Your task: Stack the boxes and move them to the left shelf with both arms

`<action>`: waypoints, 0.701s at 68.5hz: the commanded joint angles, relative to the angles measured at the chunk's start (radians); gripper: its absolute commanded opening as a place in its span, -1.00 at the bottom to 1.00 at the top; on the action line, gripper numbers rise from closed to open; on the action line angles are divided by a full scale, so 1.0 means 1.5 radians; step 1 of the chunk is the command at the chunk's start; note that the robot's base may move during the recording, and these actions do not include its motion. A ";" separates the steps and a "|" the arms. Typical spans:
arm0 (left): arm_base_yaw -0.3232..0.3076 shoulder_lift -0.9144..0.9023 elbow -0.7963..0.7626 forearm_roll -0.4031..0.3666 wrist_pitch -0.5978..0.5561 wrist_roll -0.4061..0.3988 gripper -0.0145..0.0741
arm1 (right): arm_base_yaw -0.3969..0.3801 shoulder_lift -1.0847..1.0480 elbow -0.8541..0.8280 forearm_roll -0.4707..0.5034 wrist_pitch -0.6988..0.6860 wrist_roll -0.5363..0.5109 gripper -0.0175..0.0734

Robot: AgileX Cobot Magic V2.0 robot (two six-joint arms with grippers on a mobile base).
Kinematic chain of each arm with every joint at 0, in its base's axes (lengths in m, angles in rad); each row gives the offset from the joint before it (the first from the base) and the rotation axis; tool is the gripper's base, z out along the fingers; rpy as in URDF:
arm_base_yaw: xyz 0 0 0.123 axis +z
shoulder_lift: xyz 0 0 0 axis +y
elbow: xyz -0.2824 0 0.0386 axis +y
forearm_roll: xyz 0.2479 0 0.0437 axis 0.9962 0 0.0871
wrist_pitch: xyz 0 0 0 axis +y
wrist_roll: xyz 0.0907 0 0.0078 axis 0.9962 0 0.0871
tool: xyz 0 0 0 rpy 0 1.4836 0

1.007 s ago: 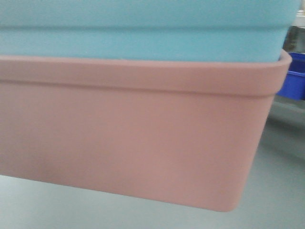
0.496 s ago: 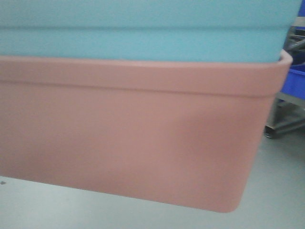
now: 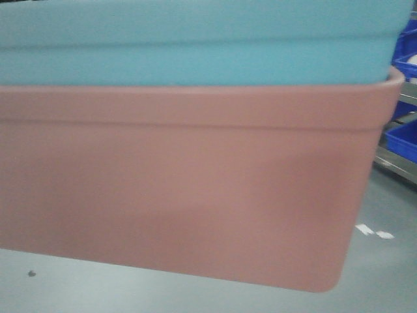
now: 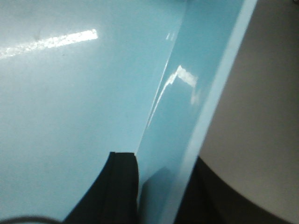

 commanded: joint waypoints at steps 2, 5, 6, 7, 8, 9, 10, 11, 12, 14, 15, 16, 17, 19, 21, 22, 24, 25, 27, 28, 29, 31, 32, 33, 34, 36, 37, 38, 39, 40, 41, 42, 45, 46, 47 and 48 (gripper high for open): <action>-0.027 -0.003 -0.033 -0.075 -0.153 -0.010 -0.70 | 0.014 -0.021 -0.032 0.004 0.011 0.021 -0.49; -0.027 0.002 -0.033 -0.075 -0.153 -0.010 -0.70 | 0.014 -0.021 -0.032 0.004 0.011 0.021 -0.49; -0.027 0.006 -0.033 -0.075 -0.153 -0.010 -0.70 | 0.014 -0.021 -0.032 0.004 0.011 0.021 -0.49; -0.027 0.011 -0.033 -0.075 -0.153 -0.010 -0.70 | 0.014 -0.021 -0.032 0.004 0.011 0.021 -0.49; -0.027 0.011 -0.033 -0.075 -0.153 -0.010 -0.70 | 0.014 -0.021 -0.032 0.004 0.011 0.021 -0.49; -0.027 0.014 -0.033 -0.075 -0.153 -0.010 -0.70 | 0.014 -0.021 -0.032 0.004 0.011 0.021 -0.49; -0.027 0.014 -0.033 -0.075 -0.153 -0.010 -0.70 | 0.014 -0.021 -0.032 0.004 0.011 0.021 -0.49; -0.027 0.017 -0.033 -0.075 -0.153 -0.010 -0.70 | 0.014 -0.021 -0.032 0.004 0.011 0.021 -0.49; -0.027 0.020 -0.033 -0.075 -0.153 -0.010 -0.70 | 0.014 -0.021 -0.032 0.004 0.011 0.021 -0.49; -0.027 0.021 -0.033 -0.075 -0.153 -0.010 -0.70 | 0.014 -0.021 -0.032 0.004 0.011 0.021 -0.49; -0.027 0.023 -0.033 -0.075 -0.155 -0.010 -0.70 | 0.014 -0.021 -0.032 0.004 0.011 0.021 -0.49; -0.027 0.025 -0.033 -0.075 -0.155 -0.010 -0.70 | 0.014 -0.021 -0.032 0.004 0.011 0.021 -0.49; -0.027 0.025 -0.033 -0.075 -0.153 -0.010 -0.70 | 0.014 -0.021 -0.032 0.004 0.011 0.021 -0.49; -0.027 0.029 -0.033 -0.075 -0.154 -0.010 -0.70 | 0.014 -0.021 -0.032 0.004 0.011 0.021 -0.49; -0.027 0.033 -0.033 -0.075 -0.154 -0.010 -0.70 | 0.014 -0.021 -0.032 0.004 0.010 0.021 -0.49; -0.027 0.033 -0.033 -0.072 -0.154 -0.010 -0.70 | 0.014 -0.021 -0.032 0.004 0.010 0.021 -0.49; -0.027 0.039 -0.033 -0.070 -0.154 -0.010 -0.70 | 0.014 -0.021 -0.032 0.004 0.011 0.021 -0.49; -0.027 0.040 -0.033 -0.070 -0.154 -0.010 -0.70 | 0.014 -0.021 -0.032 0.004 0.011 0.021 -0.49; -0.027 0.045 -0.033 -0.070 -0.154 -0.010 -0.70 | 0.014 -0.021 -0.032 0.004 0.011 0.021 -0.49; -0.027 0.046 -0.033 -0.070 -0.154 -0.010 -0.70 | 0.014 -0.021 -0.032 0.004 0.011 0.021 -0.49; -0.027 0.049 -0.033 -0.070 -0.154 -0.010 -0.70 | 0.014 -0.021 -0.032 0.004 0.011 0.021 -0.49; -0.027 0.054 -0.033 -0.070 -0.157 -0.010 -0.70 | 0.014 -0.021 -0.032 0.004 0.011 0.021 -0.49; -0.027 0.054 -0.033 -0.070 -0.160 -0.010 -0.70 | 0.014 -0.021 -0.032 0.004 0.011 0.021 -0.49; -0.027 0.056 -0.033 -0.069 -0.161 -0.010 -0.70 | 0.014 -0.021 -0.032 0.004 0.010 0.021 -0.49; -0.027 0.058 -0.033 -0.069 -0.163 -0.010 -0.70 | 0.014 -0.021 -0.032 0.004 0.010 0.021 -0.49; -0.027 0.058 -0.036 -0.069 -0.164 -0.010 -0.70 | 0.014 -0.021 -0.032 0.004 0.010 0.021 -0.49; -0.027 0.058 -0.036 -0.069 -0.163 -0.010 -0.70 | 0.014 -0.021 -0.032 0.004 0.010 0.021 -0.49; -0.027 0.058 -0.036 -0.067 -0.163 -0.010 -0.70 | 0.014 -0.021 -0.032 0.004 0.010 0.021 -0.49; -0.027 0.058 -0.036 -0.065 -0.161 -0.010 -0.70 | 0.014 -0.021 -0.032 0.004 0.010 0.021 -0.49; -0.027 0.058 -0.038 -0.065 -0.160 -0.010 -0.70 | 0.014 -0.021 -0.032 0.004 0.010 0.021 -0.49; -0.027 0.058 -0.039 -0.064 -0.158 -0.010 -0.70 | 0.014 -0.021 -0.032 0.004 0.010 0.021 -0.49; -0.027 0.058 -0.041 -0.064 -0.156 -0.010 -0.70 | 0.014 -0.021 -0.032 0.004 0.010 0.021 -0.49; -0.027 0.058 -0.047 -0.064 -0.149 -0.010 -0.70 | 0.014 -0.021 -0.032 0.004 0.010 0.021 -0.49; -0.027 0.058 -0.048 -0.064 -0.147 -0.010 -0.70 | 0.014 -0.021 -0.032 0.004 0.010 0.021 -0.49; -0.027 0.058 -0.050 -0.063 -0.147 -0.010 -0.70 | 0.014 -0.021 -0.032 0.004 0.011 0.021 -0.49; -0.027 0.058 -0.054 -0.062 -0.142 -0.010 -0.70 | 0.014 -0.021 -0.032 0.004 0.011 0.021 -0.49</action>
